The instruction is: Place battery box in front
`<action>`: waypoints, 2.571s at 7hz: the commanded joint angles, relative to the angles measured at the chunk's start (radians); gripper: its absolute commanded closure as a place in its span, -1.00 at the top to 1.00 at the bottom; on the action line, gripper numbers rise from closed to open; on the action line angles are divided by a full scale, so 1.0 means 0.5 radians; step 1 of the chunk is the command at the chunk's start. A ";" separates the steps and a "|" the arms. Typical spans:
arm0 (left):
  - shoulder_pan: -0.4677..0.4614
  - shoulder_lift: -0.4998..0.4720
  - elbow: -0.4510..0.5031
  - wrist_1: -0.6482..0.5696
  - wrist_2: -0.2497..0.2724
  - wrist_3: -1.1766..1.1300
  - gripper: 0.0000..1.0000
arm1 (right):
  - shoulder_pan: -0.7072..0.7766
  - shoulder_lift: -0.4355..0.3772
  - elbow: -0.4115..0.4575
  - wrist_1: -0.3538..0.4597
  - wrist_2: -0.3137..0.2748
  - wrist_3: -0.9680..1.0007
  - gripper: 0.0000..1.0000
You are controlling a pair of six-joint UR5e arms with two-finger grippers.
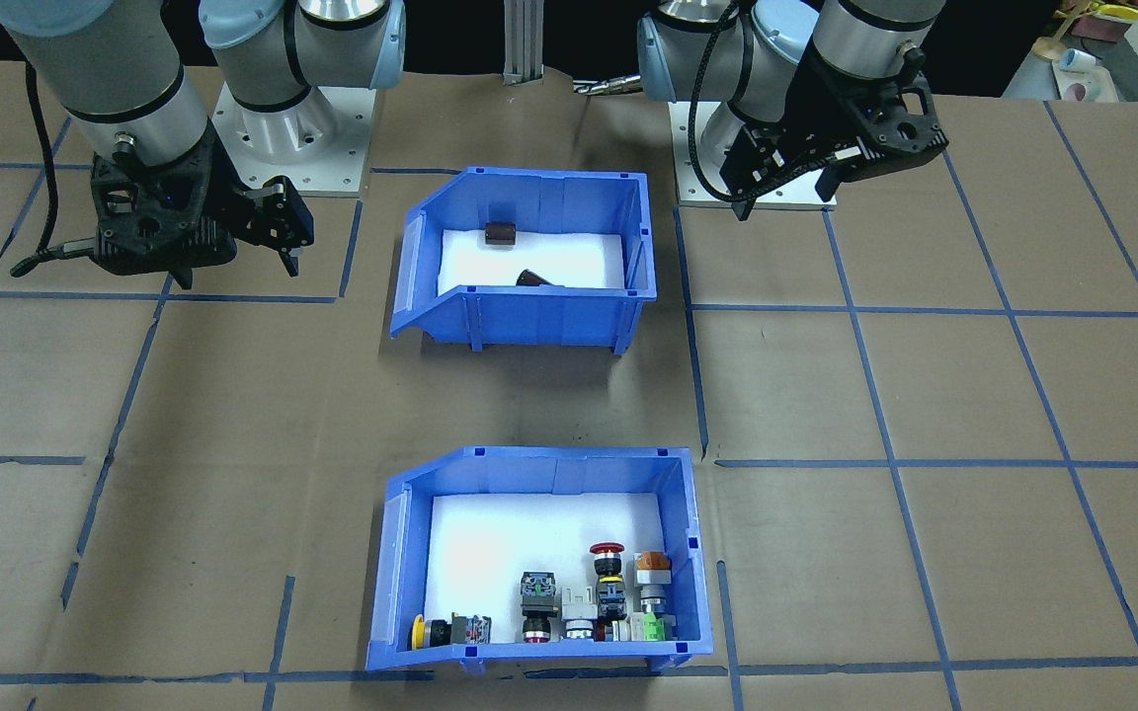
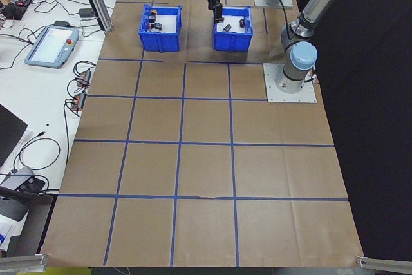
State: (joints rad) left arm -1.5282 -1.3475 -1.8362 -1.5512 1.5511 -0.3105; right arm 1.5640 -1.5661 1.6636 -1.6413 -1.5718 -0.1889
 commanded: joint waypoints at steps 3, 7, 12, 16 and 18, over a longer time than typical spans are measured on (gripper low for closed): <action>-0.036 0.289 -0.401 0.028 -0.277 -1.115 0.96 | 0.044 0.235 -0.215 -0.079 0.014 -0.743 1.00; -0.652 0.320 -0.683 0.393 -0.249 -2.327 0.93 | 0.500 0.964 -0.987 -0.098 -0.007 -1.138 1.00; -1.063 0.293 -1.132 1.117 -0.252 -3.490 0.94 | 0.875 1.331 -1.395 -0.065 -0.016 -1.685 1.00; -1.067 0.259 -1.184 1.197 -0.252 -3.548 0.94 | 0.909 1.255 -1.048 -0.074 -0.010 -1.724 0.97; -1.079 0.122 -1.184 1.258 -0.249 -3.539 0.94 | 0.955 1.285 -0.941 -0.150 -0.010 -1.715 1.00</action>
State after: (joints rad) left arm -2.0634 -1.2458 -2.4280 -0.9454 1.4254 -2.0836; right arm 2.0281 -0.9295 1.1576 -1.6964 -1.5766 -1.0489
